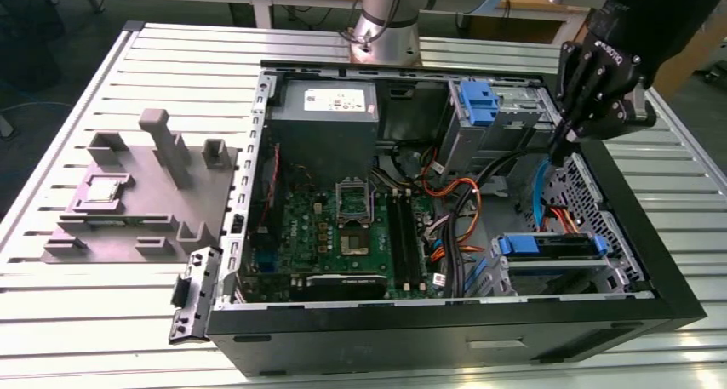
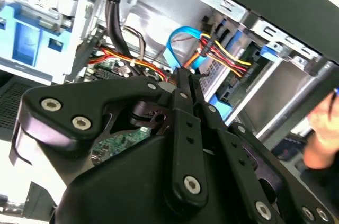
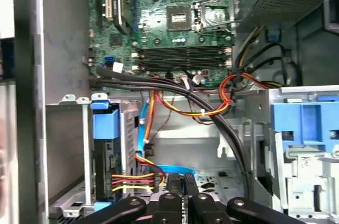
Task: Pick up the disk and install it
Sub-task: 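Insert the second disk wire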
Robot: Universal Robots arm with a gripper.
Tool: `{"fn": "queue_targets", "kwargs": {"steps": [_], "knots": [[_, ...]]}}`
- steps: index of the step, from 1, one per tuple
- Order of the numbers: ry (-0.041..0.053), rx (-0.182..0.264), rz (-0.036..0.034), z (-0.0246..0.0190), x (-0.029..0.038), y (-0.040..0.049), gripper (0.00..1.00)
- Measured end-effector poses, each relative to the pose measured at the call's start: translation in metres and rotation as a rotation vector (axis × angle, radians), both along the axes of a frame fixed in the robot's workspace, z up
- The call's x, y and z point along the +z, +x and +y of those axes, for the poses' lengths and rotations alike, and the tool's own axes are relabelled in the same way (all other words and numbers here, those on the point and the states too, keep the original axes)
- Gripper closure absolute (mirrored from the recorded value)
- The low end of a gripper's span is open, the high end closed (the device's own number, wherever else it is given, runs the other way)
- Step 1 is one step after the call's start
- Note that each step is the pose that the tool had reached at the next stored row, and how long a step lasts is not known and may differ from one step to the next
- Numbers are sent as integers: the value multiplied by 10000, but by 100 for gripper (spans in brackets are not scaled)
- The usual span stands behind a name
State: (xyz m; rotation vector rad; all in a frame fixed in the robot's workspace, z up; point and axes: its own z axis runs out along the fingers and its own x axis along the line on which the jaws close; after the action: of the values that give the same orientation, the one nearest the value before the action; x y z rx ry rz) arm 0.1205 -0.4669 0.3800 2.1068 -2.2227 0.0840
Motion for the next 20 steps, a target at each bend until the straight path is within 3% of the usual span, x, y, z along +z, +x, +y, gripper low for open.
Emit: {"fn": "queue_targets", "kwargs": {"steps": [2, 4, 5, 8, 9, 13, 20], "knots": [[-205, 1, 0, 28, 0, 0, 83], [-251, 0, 0, 47, -3, 0, 82], [-259, 0, 0, 56, -4, 0, 75], [-266, 0, 1, 78, -9, 0, 75], [-311, 0, 1, 81, -14, 0, 75], [-652, -4, 1, 84, -39, 0, 75], [-872, -5, 1, 88, -133, 2, 75]]}}
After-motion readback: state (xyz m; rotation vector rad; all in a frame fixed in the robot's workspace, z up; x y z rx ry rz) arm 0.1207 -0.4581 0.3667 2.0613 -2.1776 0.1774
